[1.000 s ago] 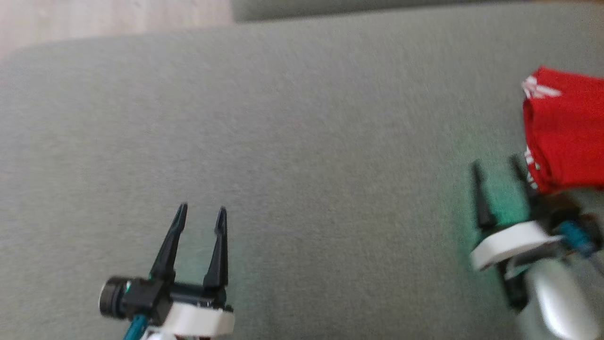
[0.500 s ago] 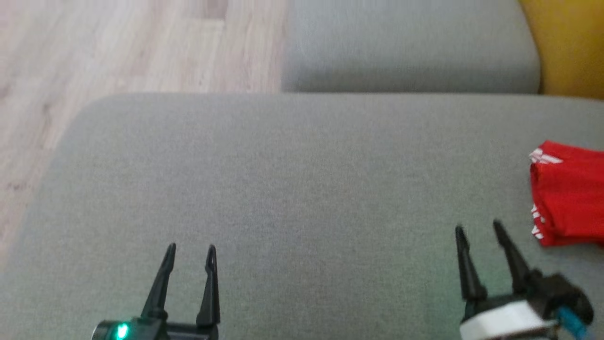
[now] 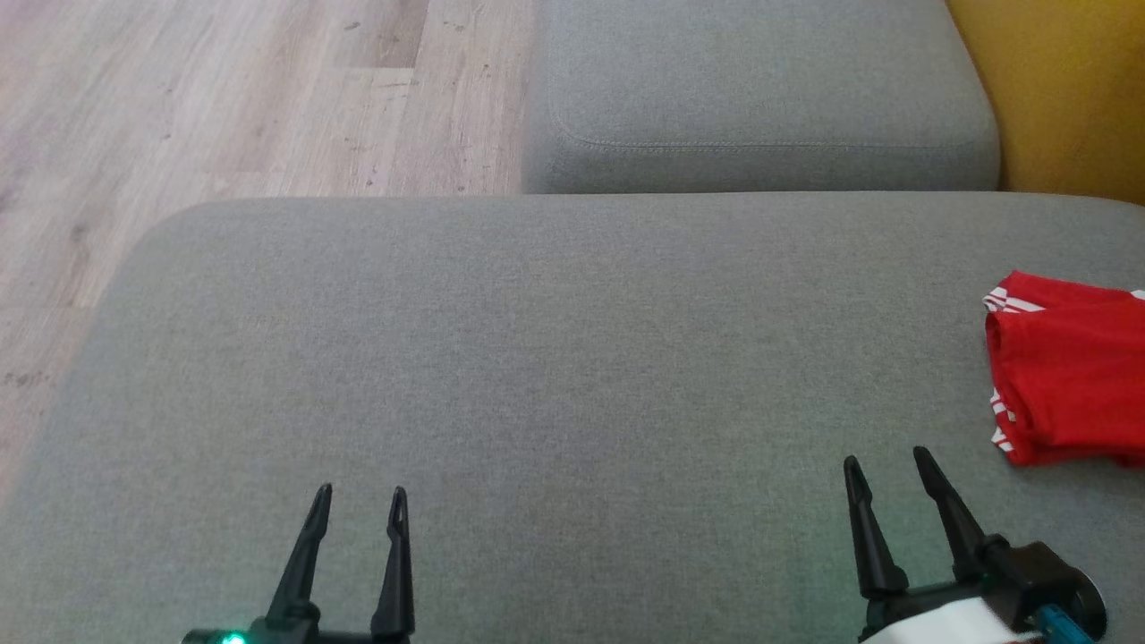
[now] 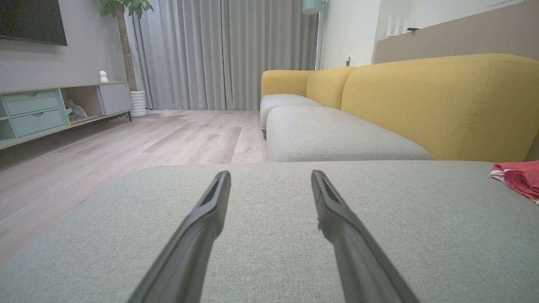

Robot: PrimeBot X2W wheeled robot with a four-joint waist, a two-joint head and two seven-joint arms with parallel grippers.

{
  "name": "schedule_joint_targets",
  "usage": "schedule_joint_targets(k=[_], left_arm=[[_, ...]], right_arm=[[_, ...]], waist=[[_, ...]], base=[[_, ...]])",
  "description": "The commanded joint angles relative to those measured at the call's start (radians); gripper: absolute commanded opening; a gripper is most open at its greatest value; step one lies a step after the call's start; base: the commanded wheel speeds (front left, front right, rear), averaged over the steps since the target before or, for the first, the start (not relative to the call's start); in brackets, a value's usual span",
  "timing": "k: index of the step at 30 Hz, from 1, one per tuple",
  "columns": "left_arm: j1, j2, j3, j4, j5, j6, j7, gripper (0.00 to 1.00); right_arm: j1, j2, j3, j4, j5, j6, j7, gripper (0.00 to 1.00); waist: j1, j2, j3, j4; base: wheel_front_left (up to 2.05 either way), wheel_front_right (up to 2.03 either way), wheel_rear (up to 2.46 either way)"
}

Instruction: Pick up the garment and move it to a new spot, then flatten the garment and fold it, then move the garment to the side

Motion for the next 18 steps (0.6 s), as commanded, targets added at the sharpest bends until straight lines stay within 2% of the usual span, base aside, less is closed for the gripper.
schedule_joint_targets(k=[1, 2, 3, 6, 18], left_arm=[[-0.030, -0.004, 0.039, -0.027, 0.011, 0.012, -0.005, 1.00], [-0.030, -0.004, 0.039, -0.026, 0.017, 0.015, -0.005, 1.00], [0.000, 0.000, 0.002, 0.002, 0.013, 0.013, 0.000, 0.00], [0.004, 0.000, -0.002, 0.030, 0.007, 0.011, 0.000, 0.00], [-0.028, 0.010, 0.019, 0.042, -0.168, -0.004, 0.029, 0.00]], right_arm=[[-0.040, -0.005, 0.027, -0.037, 0.008, -0.001, -0.011, 1.00], [-0.040, -0.005, 0.027, -0.038, 0.010, -0.001, -0.011, 1.00], [0.000, 0.000, 0.002, -0.001, 0.005, 0.000, 0.000, 0.00], [0.004, 0.001, 0.004, 0.025, 0.013, 0.000, 0.001, 0.00], [-0.027, -0.010, -0.004, 0.033, 0.186, 0.000, 0.031, 0.00]], waist=[[0.0000, 0.0000, -0.001, 0.000], [0.0000, 0.0000, -0.001, 0.000], [0.0000, 0.0000, -0.001, 0.000], [0.0000, 0.0000, -0.001, 0.000], [0.0000, 0.0000, 0.006, -0.010]], base=[[0.00, 0.00, 0.00], [0.00, 0.00, 0.00], [0.00, 0.00, 0.00], [0.00, 0.00, 0.00], [0.00, 0.00, 0.00]])
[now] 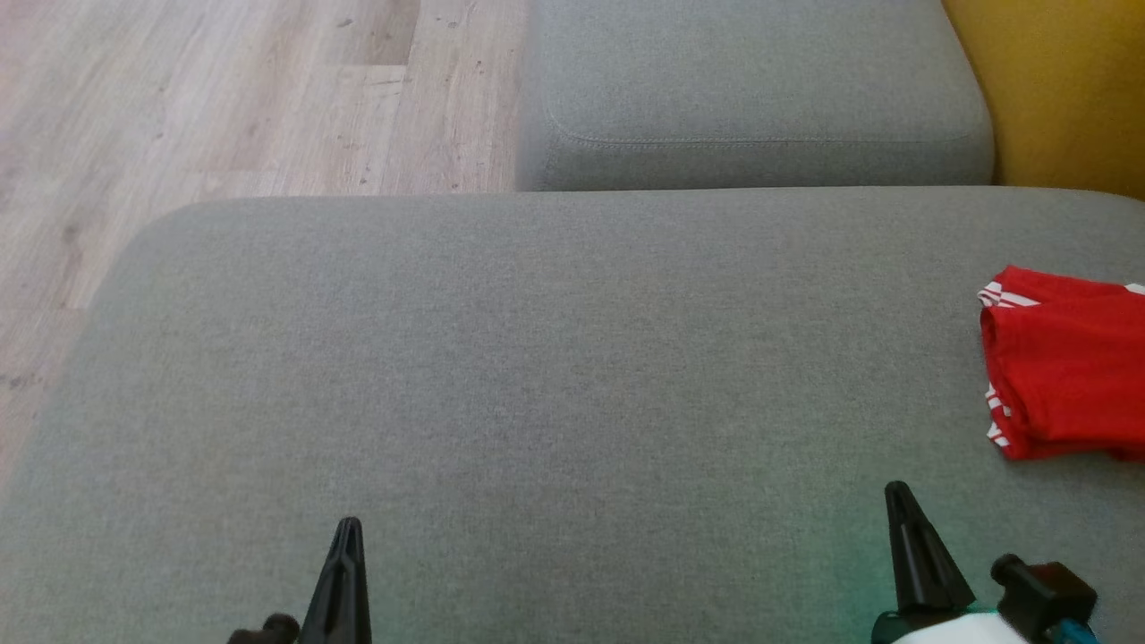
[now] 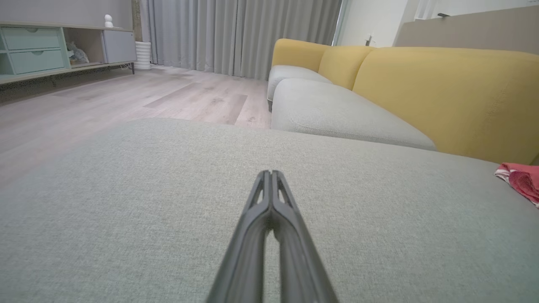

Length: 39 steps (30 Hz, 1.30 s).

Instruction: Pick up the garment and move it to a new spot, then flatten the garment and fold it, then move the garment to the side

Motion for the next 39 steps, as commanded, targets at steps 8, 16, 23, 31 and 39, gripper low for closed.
schedule_joint_targets(k=[8, 16, 23, 31, 39], left_arm=[[-0.062, 0.010, 0.027, -0.015, -0.115, -0.017, 0.018, 0.00], [-0.083, 0.014, 0.041, -0.004, -0.218, -0.028, 0.037, 0.00], [-0.100, 0.017, 0.054, 0.003, -0.308, -0.037, 0.054, 0.00], [-0.119, 0.020, 0.069, 0.010, -0.409, -0.048, 0.074, 0.00], [-0.138, 0.022, 0.086, 0.018, -0.510, -0.059, 0.095, 0.00]], right_arm=[[-0.062, -0.014, -0.010, -0.024, 0.116, 0.000, 0.023, 0.00], [-0.080, -0.018, -0.017, -0.019, 0.218, 0.000, 0.042, 0.00], [-0.096, -0.021, -0.023, -0.015, 0.306, 0.000, 0.059, 0.00], [-0.114, -0.024, -0.032, -0.010, 0.406, 0.000, 0.080, 0.00], [-0.132, -0.026, -0.041, -0.006, 0.505, 0.000, 0.101, 0.00]], waist=[[0.0000, -0.0001, 0.004, -0.006], [0.0000, -0.0001, 0.009, -0.012], [0.0000, -0.0001, 0.013, -0.017], [0.0000, -0.0001, 0.017, -0.023], [0.0000, -0.0001, 0.022, -0.029]], base=[[0.00, 0.00, 0.00], [0.00, 0.00, 0.00], [0.00, 0.00, 0.00], [0.00, 0.00, 0.00], [0.00, 0.00, 0.00]])
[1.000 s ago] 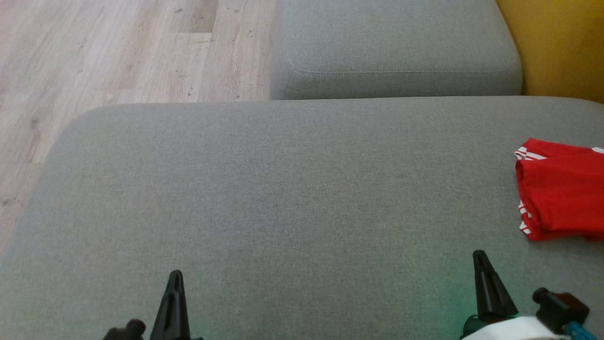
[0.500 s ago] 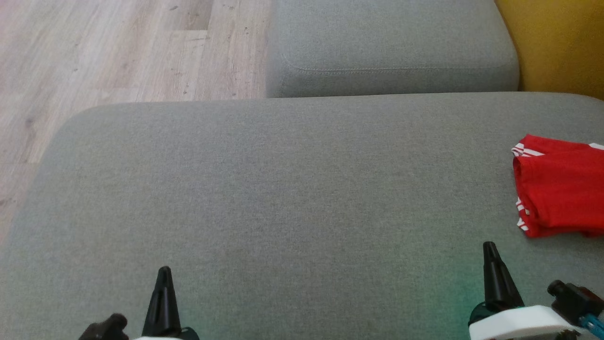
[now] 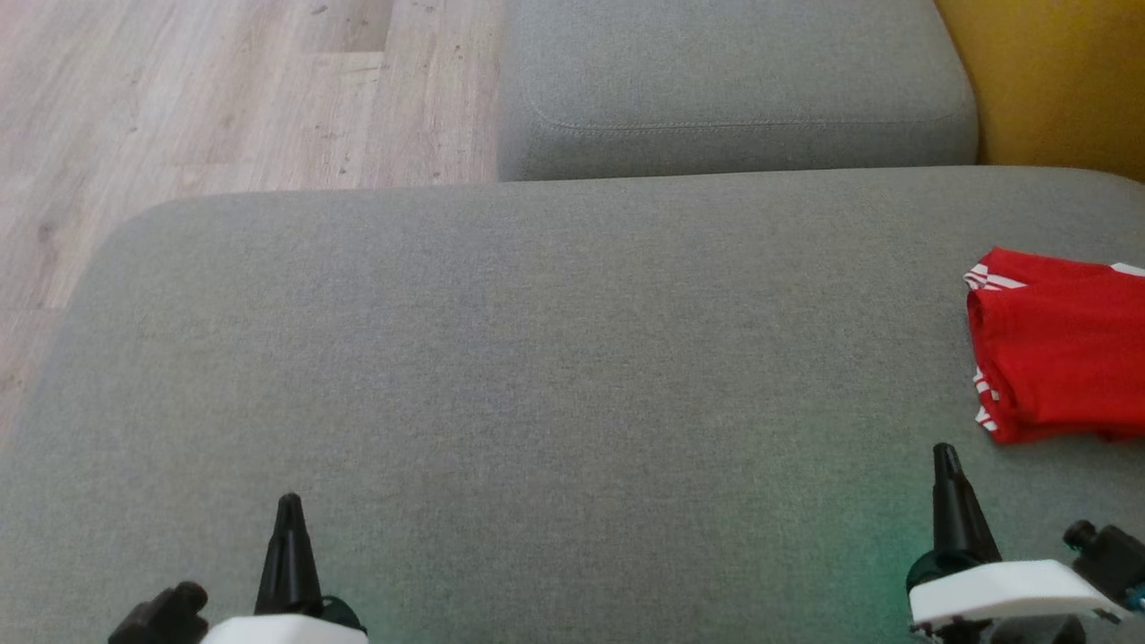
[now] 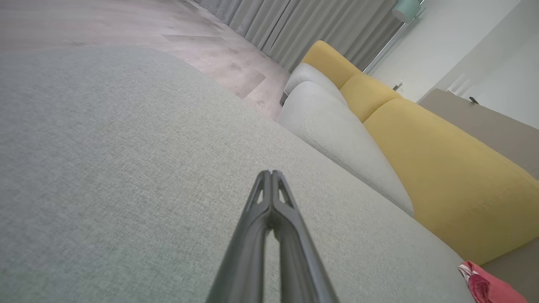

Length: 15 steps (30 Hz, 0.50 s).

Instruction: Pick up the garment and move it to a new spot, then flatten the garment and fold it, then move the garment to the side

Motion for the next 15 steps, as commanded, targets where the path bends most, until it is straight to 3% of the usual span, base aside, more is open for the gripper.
schedule_joint_targets(k=[1, 15], left_arm=[[-0.056, 0.012, 0.027, -0.026, -0.039, -0.008, 0.010, 0.00], [-0.087, 0.015, 0.055, -0.012, -0.201, -0.025, 0.045, 0.00]], right_arm=[[-0.054, -0.021, 0.001, -0.027, 0.041, 0.000, 0.008, 0.00], [-0.083, -0.024, -0.016, -0.019, 0.201, 0.000, 0.044, 0.00]], waist=[[-0.0001, 0.0000, 0.001, -0.002], [-0.0001, 0.0000, 0.009, -0.011]], base=[[0.00, 0.00, 0.00], [0.00, 0.00, 0.00]])
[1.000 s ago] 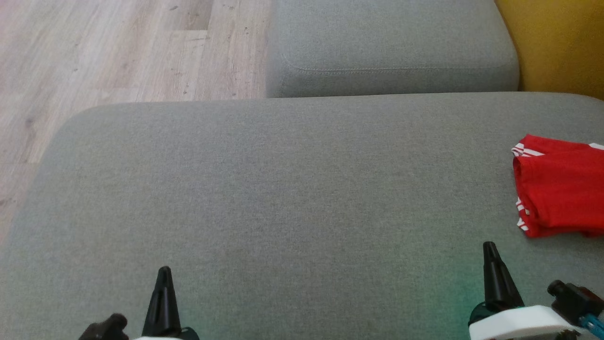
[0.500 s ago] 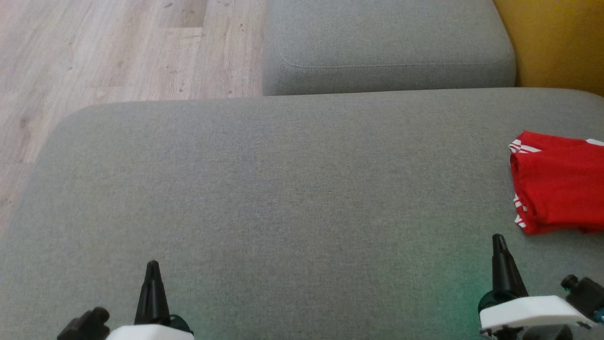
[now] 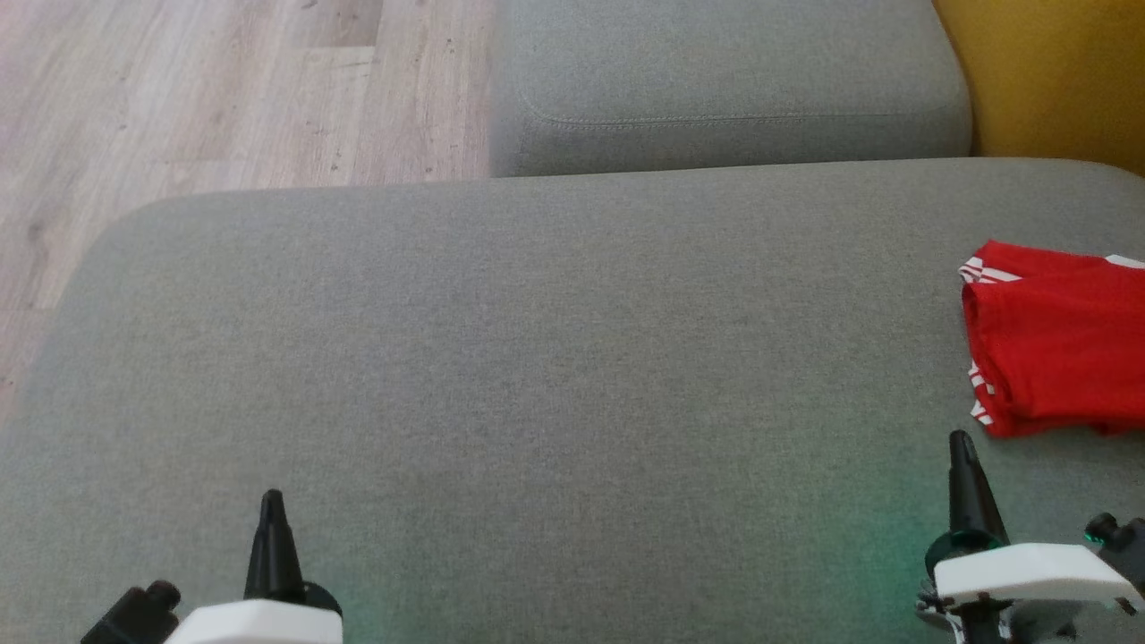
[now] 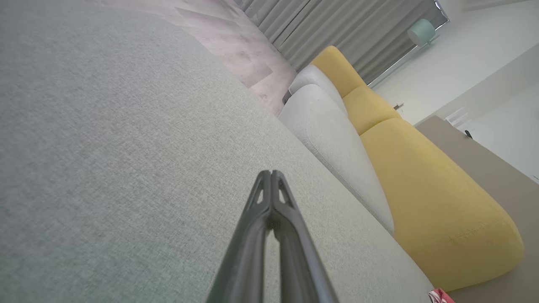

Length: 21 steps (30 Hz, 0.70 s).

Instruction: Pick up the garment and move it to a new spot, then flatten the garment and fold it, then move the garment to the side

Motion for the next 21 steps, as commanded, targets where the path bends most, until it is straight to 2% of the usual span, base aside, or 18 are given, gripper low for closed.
schedule_joint_targets(k=[1, 21], left_arm=[[-0.062, 0.014, 0.028, -0.026, -0.028, -0.009, 0.004, 0.00], [-0.110, 0.015, 0.075, -0.005, -0.275, -0.035, 0.062, 0.00]], right_arm=[[-0.053, -0.020, 0.005, -0.028, 0.031, 0.000, 0.006, 0.00], [-0.099, -0.022, -0.023, -0.016, 0.275, -0.001, 0.063, 0.00]], waist=[[-0.0001, 0.0000, 0.001, -0.001], [-0.0001, 0.0000, 0.012, -0.016]], base=[[0.00, 0.00, 0.00], [0.00, 0.00, 0.00]])
